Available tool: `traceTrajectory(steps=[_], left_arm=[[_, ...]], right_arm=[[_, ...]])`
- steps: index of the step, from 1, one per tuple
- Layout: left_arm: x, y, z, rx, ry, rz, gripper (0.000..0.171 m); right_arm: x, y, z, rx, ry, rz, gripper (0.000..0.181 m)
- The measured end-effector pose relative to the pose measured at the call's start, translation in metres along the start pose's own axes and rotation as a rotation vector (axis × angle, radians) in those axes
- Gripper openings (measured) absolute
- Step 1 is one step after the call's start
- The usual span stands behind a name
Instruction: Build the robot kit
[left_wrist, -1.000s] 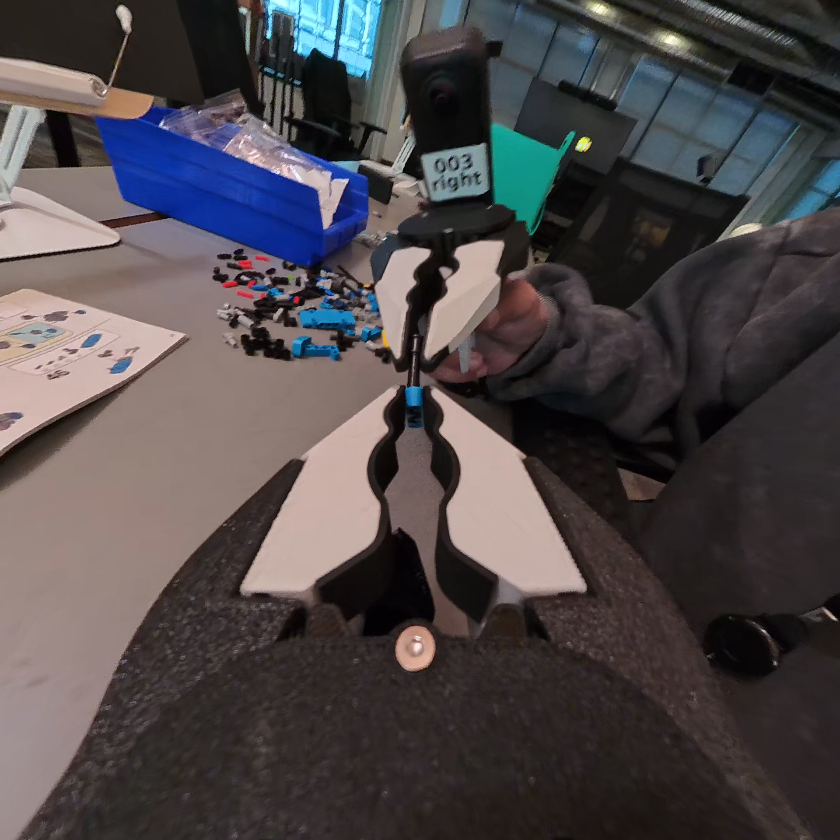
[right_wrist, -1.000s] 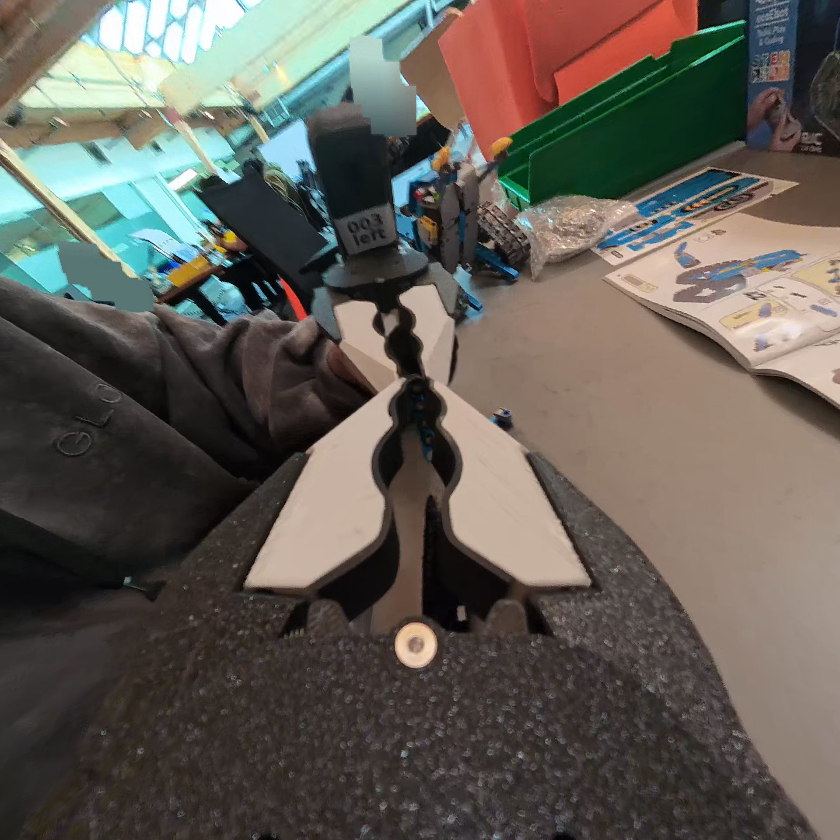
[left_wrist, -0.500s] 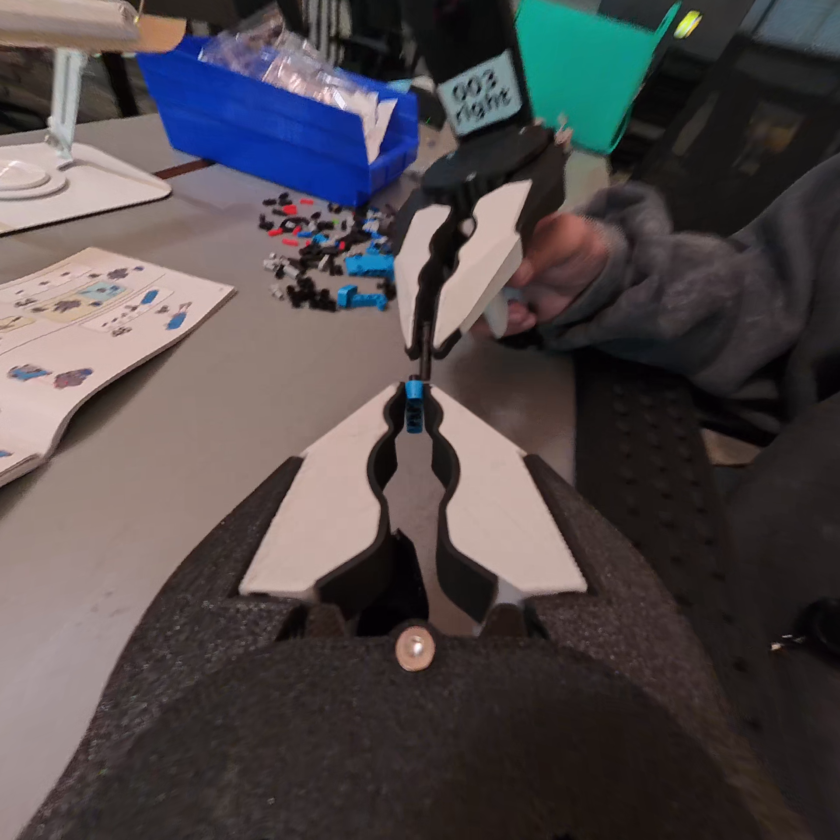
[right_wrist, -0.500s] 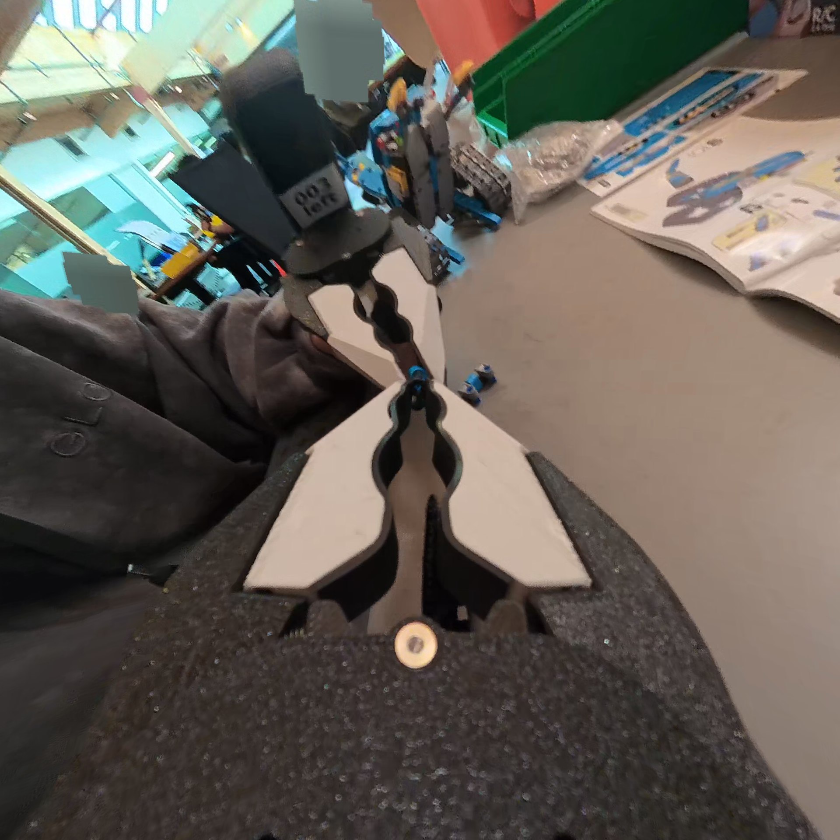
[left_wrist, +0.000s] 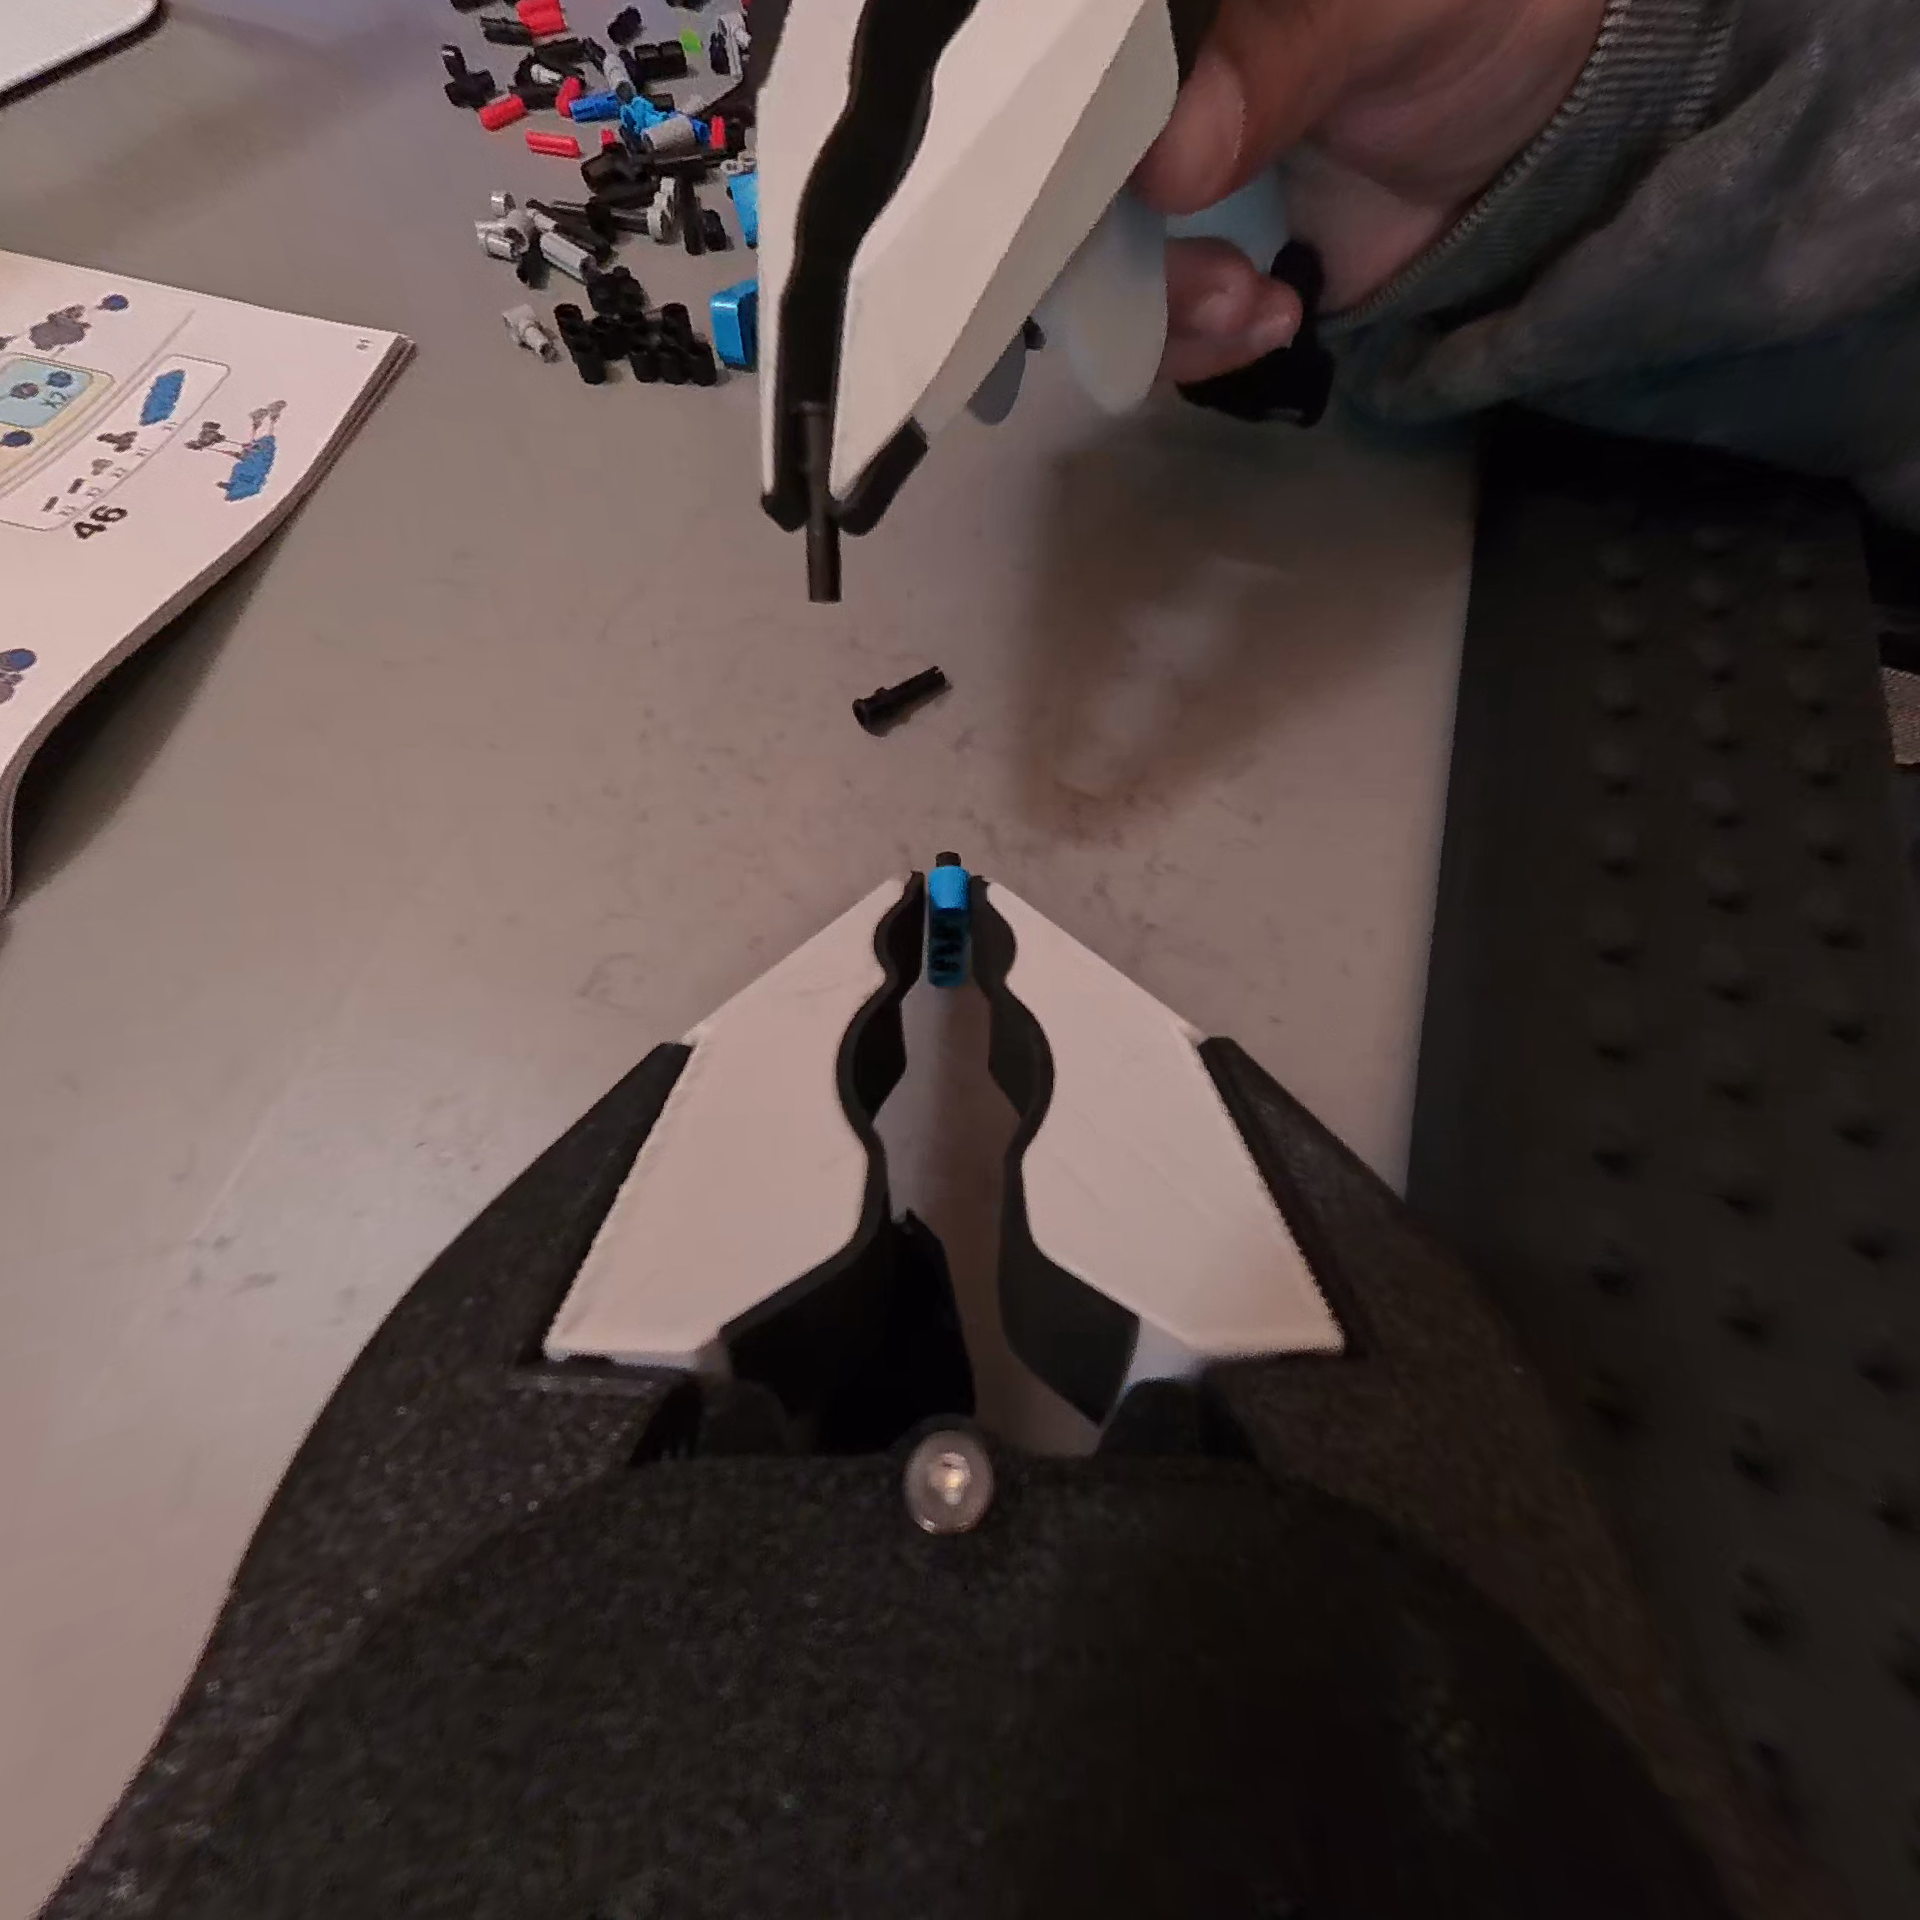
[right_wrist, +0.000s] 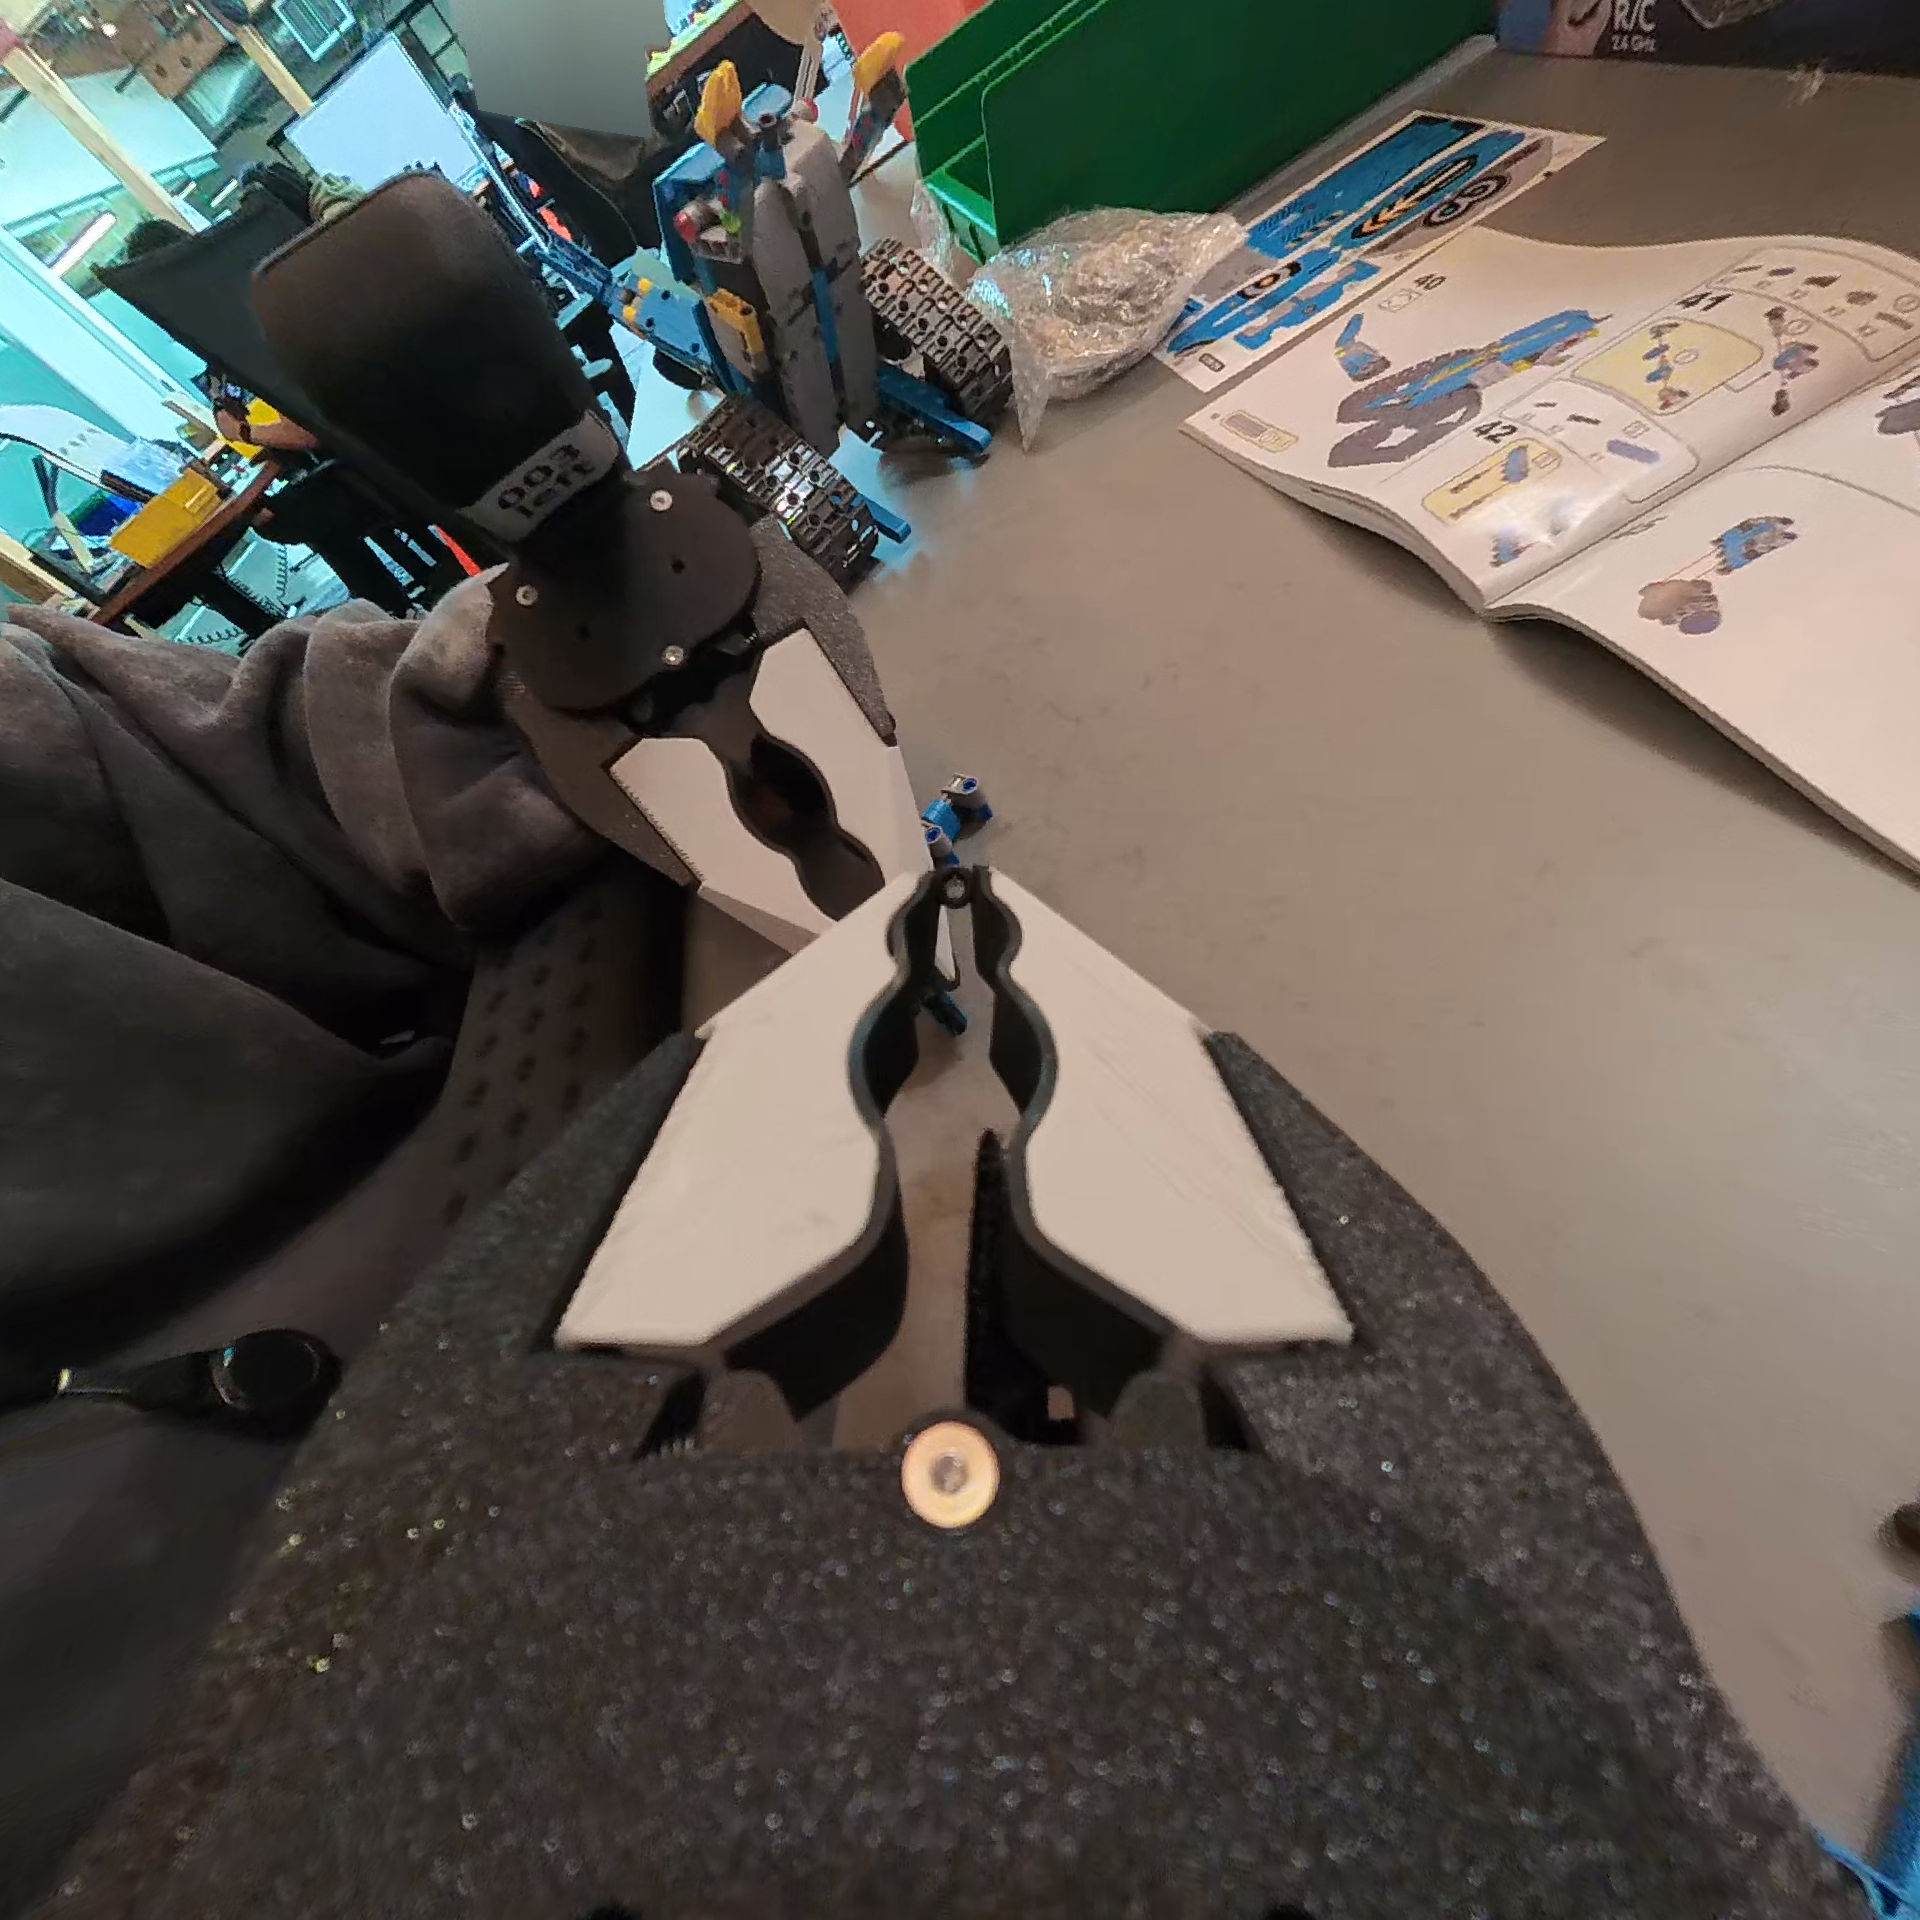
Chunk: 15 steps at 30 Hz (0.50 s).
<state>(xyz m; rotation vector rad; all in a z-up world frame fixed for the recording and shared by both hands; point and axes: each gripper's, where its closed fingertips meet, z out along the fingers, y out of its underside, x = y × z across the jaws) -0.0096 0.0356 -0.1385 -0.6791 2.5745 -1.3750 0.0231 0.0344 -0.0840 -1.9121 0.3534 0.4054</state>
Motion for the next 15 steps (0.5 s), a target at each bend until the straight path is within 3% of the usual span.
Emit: traceTrajectory(steps=[10,15], left_arm=[[-0.001,0.007,-0.001,-0.033,-0.005,0.007,0.009],[0.004,0.013,0.007,-0.088,-0.004,0.086,0.007]], right_arm=[[-0.002,0.002,0.001,-0.01,-0.015,0.0,0.006],[-0.005,0.004,0.004,-0.025,-0.03,-0.006,0.006]])
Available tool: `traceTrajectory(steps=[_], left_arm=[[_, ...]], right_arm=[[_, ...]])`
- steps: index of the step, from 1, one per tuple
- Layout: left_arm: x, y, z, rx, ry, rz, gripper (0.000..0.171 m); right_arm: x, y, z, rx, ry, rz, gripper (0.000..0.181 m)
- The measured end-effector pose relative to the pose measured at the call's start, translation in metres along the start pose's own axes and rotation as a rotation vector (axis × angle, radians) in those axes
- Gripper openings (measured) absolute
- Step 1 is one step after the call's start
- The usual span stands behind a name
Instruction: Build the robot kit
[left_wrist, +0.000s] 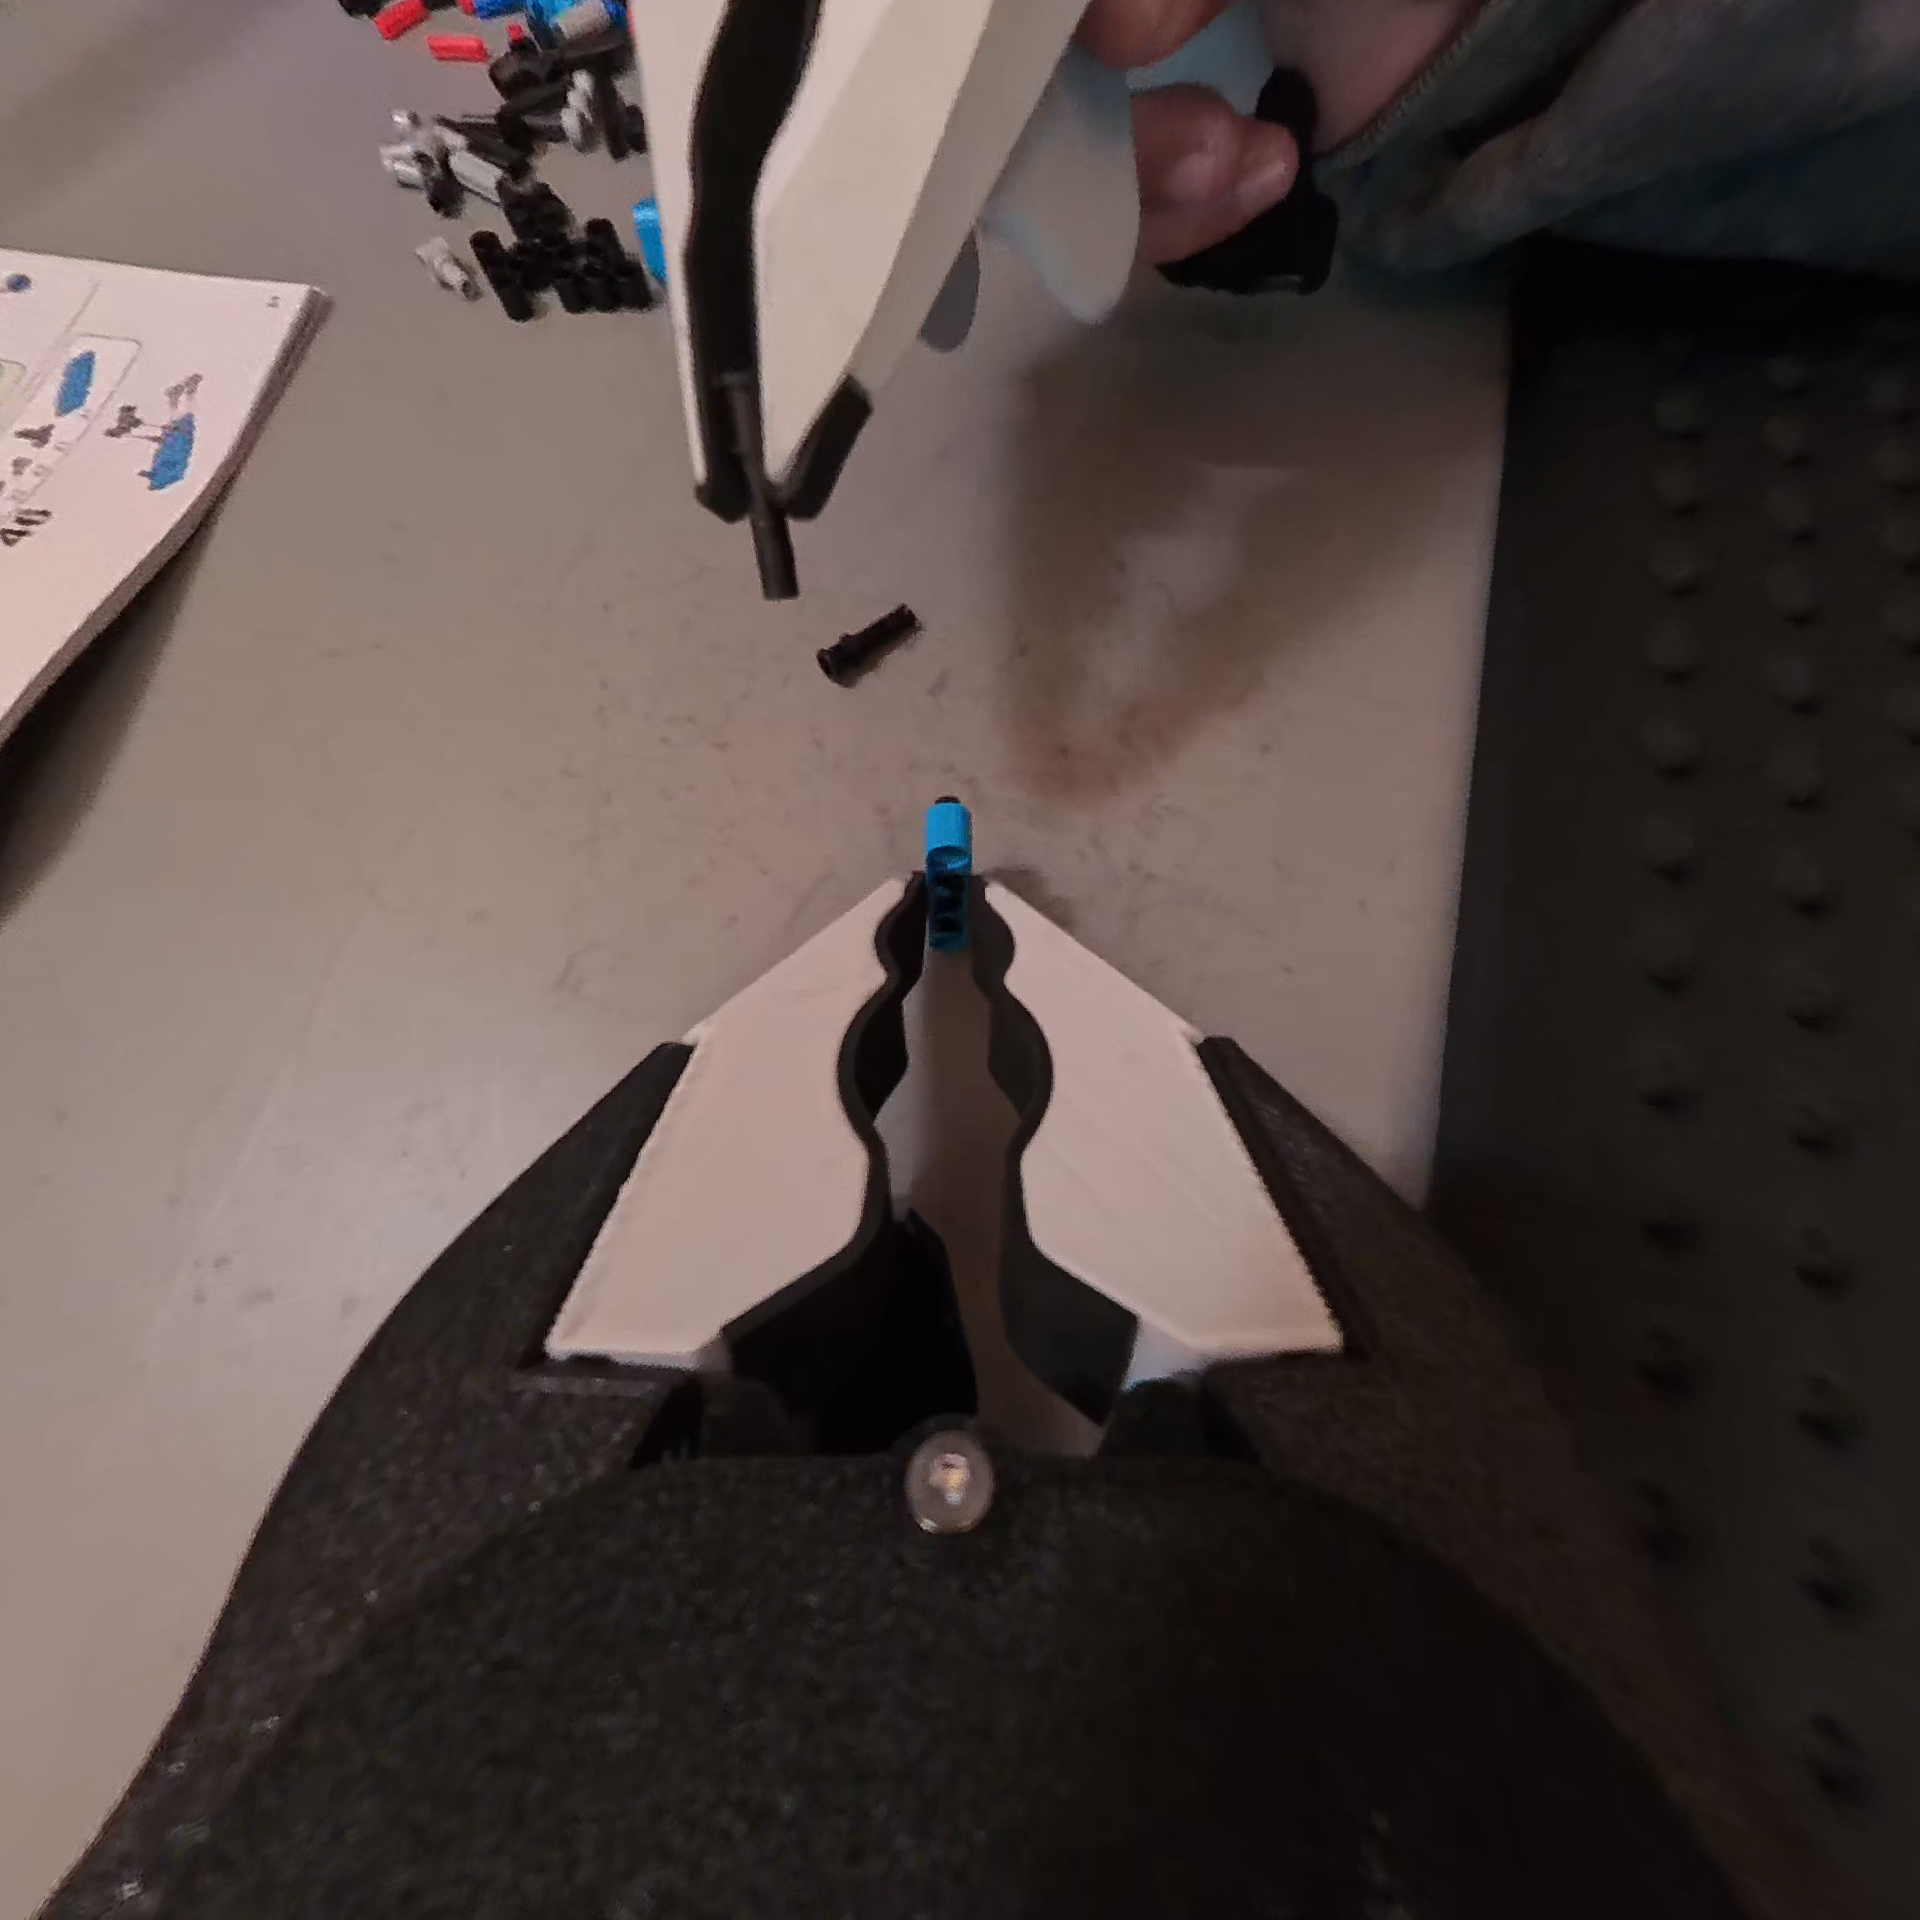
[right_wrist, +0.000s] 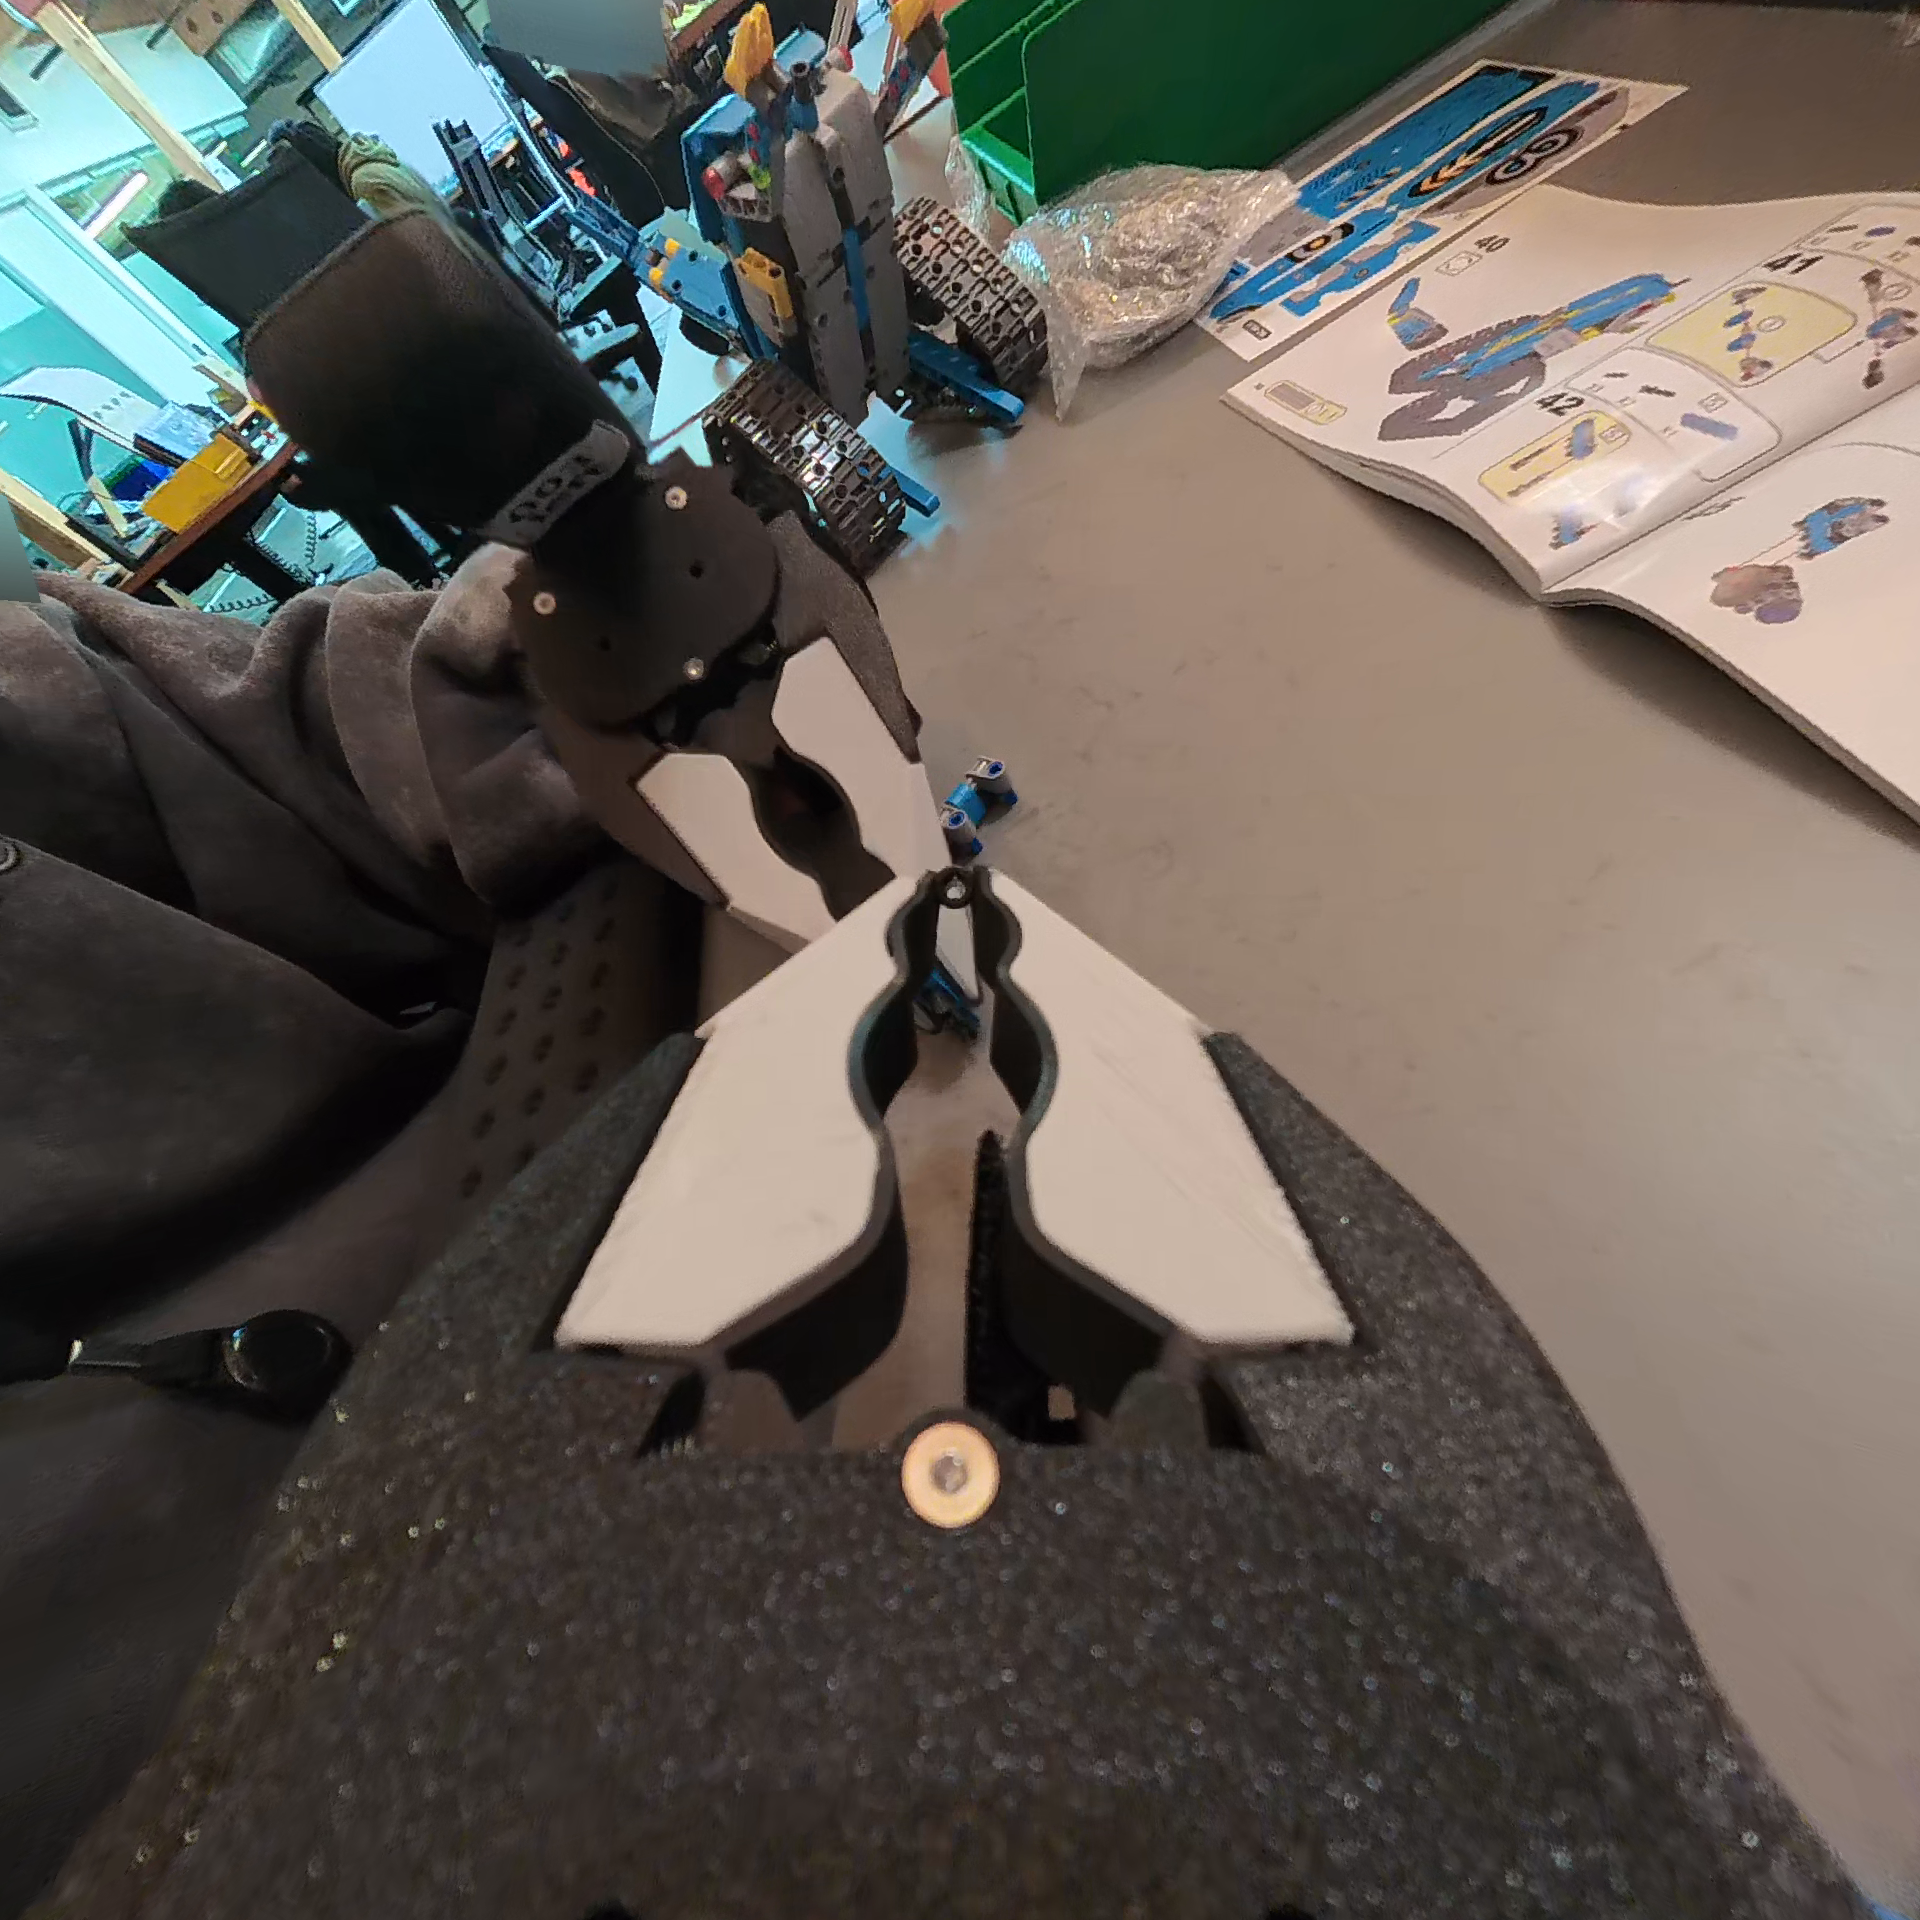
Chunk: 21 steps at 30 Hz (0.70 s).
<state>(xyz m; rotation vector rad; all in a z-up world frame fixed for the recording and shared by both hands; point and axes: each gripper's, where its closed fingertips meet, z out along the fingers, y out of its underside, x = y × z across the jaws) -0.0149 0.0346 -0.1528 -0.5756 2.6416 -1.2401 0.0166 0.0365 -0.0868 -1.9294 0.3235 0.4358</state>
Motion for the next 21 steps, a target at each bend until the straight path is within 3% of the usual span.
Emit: traceTrajectory(steps=[3,8,11,14,21], left_arm=[[0.0,0.004,0.007,-0.044,-0.015,0.041,0.007],[-0.006,-0.002,0.002,-0.004,-0.042,0.016,0.006],[-0.013,-0.041,-0.029,0.263,-0.025,-0.083,0.006],[-0.017,-0.076,-0.067,0.535,0.053,-0.197,0.006],[0.002,-0.1,-0.092,0.725,0.245,-0.265,0.006]], right_arm=[[-0.002,0.001,0.002,-0.008,-0.008,-0.003,0.006],[-0.001,0.001,0.0,-0.006,0.0,-0.006,0.006],[-0.001,-0.011,-0.009,0.067,-0.011,0.011,0.006],[-0.022,-0.033,-0.022,0.197,-0.138,0.006,0.006],[-0.056,-0.052,-0.02,0.31,-0.223,-0.07,0.005]])
